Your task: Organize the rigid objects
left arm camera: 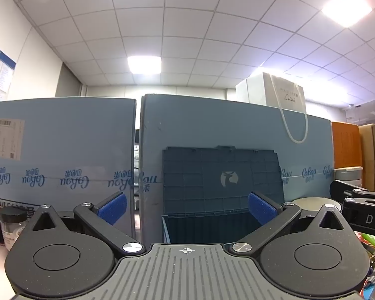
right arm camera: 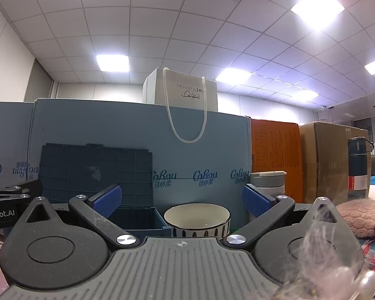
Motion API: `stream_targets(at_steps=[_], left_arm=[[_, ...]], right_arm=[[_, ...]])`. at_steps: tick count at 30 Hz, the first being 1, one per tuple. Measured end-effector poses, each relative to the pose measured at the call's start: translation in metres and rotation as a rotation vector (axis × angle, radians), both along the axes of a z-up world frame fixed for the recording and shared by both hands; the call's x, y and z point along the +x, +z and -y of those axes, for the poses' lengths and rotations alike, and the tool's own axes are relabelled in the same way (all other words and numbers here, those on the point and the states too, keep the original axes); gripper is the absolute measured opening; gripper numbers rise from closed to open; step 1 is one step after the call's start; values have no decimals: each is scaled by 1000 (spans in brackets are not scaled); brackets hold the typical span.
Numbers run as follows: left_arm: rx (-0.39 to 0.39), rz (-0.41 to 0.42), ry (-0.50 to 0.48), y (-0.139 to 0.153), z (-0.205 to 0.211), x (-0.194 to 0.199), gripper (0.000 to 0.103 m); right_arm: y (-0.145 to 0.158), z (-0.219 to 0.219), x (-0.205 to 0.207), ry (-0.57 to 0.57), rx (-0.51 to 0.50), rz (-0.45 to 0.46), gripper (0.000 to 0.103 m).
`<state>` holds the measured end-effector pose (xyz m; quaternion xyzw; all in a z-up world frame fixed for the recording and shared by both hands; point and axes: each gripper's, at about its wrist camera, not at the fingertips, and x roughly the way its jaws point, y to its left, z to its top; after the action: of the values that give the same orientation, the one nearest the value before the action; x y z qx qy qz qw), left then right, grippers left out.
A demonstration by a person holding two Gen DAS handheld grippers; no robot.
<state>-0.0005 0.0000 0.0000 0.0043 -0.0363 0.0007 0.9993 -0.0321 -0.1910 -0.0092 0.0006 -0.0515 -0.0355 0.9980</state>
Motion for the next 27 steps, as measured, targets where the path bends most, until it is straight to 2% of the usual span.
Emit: stream_targets(at_steps=[27], left_arm=[[2,-16,1,-1,1,2,103]], right_arm=[[1,0,2,1,-2,-21,103]])
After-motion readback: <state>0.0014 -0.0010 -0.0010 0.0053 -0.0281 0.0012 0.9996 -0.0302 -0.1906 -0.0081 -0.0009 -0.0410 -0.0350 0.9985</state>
